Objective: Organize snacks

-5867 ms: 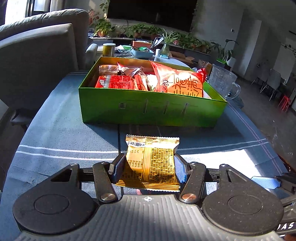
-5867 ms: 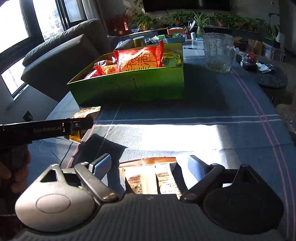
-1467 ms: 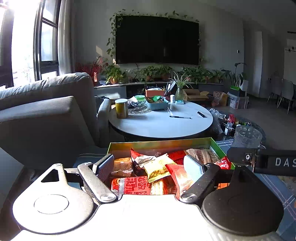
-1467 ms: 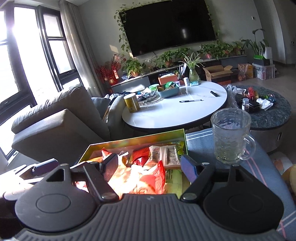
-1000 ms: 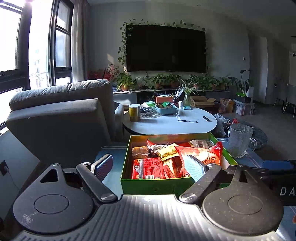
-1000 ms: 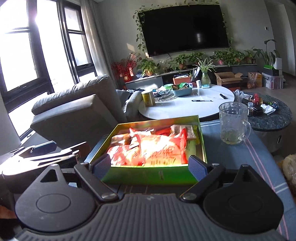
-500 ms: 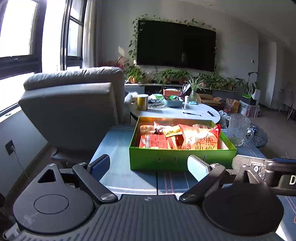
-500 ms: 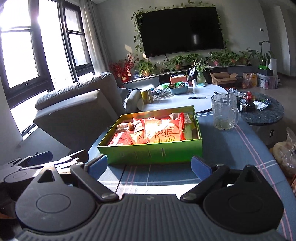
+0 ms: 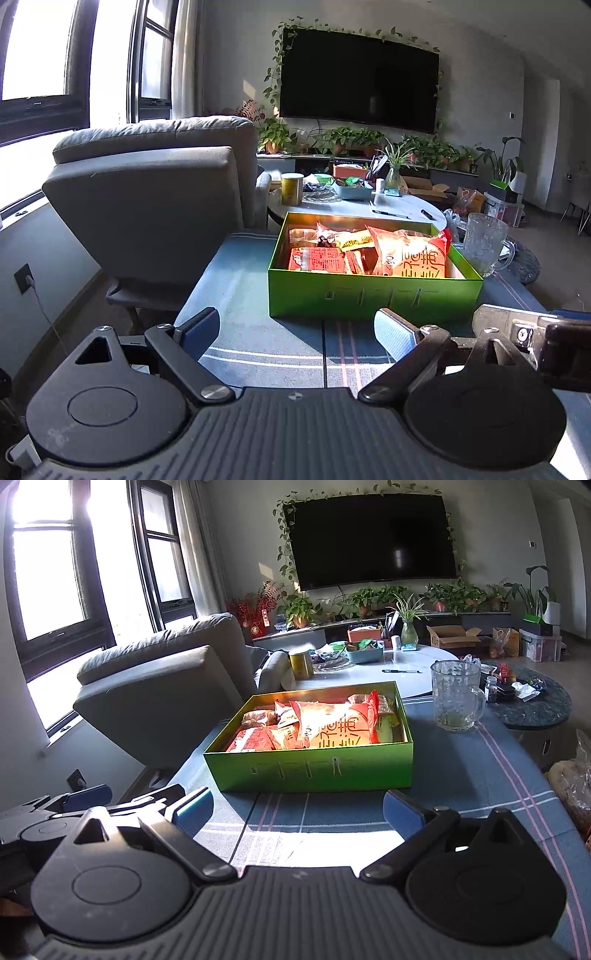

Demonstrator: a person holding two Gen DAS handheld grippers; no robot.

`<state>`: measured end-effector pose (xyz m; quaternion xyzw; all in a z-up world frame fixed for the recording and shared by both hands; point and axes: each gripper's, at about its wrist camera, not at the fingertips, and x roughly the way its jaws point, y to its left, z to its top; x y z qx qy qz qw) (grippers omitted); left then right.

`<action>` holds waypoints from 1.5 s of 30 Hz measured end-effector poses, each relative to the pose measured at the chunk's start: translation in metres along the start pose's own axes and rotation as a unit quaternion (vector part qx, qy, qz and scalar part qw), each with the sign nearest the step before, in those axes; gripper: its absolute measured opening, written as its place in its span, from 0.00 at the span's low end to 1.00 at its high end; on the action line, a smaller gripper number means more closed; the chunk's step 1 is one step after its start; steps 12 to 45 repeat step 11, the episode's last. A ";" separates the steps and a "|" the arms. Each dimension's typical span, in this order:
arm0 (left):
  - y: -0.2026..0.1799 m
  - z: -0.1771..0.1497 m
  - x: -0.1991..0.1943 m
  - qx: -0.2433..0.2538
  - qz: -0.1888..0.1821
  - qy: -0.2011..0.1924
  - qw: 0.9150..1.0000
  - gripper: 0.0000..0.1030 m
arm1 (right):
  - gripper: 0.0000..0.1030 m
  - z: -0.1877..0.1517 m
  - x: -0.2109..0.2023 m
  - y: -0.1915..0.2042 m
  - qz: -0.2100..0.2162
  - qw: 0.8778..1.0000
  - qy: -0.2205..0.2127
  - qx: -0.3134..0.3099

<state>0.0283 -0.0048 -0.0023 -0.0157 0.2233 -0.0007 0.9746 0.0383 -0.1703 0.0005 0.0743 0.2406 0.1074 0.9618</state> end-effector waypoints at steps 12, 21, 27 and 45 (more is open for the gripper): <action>-0.003 -0.002 0.002 0.003 0.003 0.004 1.000 0.88 | 0.76 -0.002 0.002 -0.002 0.000 1.000 0.003 0.007; -0.003 -0.002 0.002 0.003 0.003 0.004 1.000 0.88 | 0.76 -0.002 0.002 -0.002 0.000 1.000 0.003 0.007; -0.003 -0.002 0.002 0.003 0.003 0.004 1.000 0.88 | 0.76 -0.002 0.002 -0.002 0.000 1.000 0.003 0.007; -0.003 -0.002 0.002 0.003 0.003 0.004 1.000 0.88 | 0.76 -0.002 0.002 -0.002 0.000 1.000 0.003 0.007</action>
